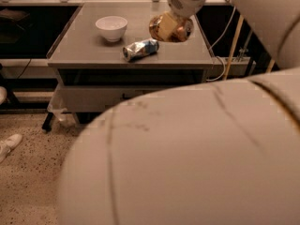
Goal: Pick orange can from bottom drawer and place on counter
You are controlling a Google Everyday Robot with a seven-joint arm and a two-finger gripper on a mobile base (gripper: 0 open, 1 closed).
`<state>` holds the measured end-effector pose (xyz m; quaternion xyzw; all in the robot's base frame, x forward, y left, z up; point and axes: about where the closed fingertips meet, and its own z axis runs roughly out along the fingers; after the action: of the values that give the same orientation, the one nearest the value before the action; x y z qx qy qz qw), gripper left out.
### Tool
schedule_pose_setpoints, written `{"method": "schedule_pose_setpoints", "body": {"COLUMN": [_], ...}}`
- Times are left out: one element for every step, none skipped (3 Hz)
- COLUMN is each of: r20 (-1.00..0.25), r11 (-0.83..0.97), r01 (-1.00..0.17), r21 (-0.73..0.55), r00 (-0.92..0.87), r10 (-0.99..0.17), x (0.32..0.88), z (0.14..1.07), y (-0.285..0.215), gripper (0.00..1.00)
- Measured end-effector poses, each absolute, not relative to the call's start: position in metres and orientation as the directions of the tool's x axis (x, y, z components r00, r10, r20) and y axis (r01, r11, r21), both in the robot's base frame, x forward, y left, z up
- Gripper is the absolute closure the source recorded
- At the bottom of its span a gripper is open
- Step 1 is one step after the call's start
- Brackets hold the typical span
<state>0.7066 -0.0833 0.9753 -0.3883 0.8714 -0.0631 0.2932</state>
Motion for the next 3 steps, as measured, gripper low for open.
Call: {"method": "schedule_pose_setpoints", "body": {"r20": [-0.501, -0.492, -0.518], "r11": [0.659, 0.522, 0.483], "r01": [-0.696, -0.824, -0.862], "r21": [-0.284, -0.219, -0.154], "r00": [-0.478, -0.369, -0.345], "r10": [-0.721, -0.788, -0.782], "x": [0.723, 0.747, 0.755], "z": [0.936, 0.894, 0.873], "y": [-0.073, -0.026, -0.007], "gripper": [1.0, 1.0, 1.0]}}
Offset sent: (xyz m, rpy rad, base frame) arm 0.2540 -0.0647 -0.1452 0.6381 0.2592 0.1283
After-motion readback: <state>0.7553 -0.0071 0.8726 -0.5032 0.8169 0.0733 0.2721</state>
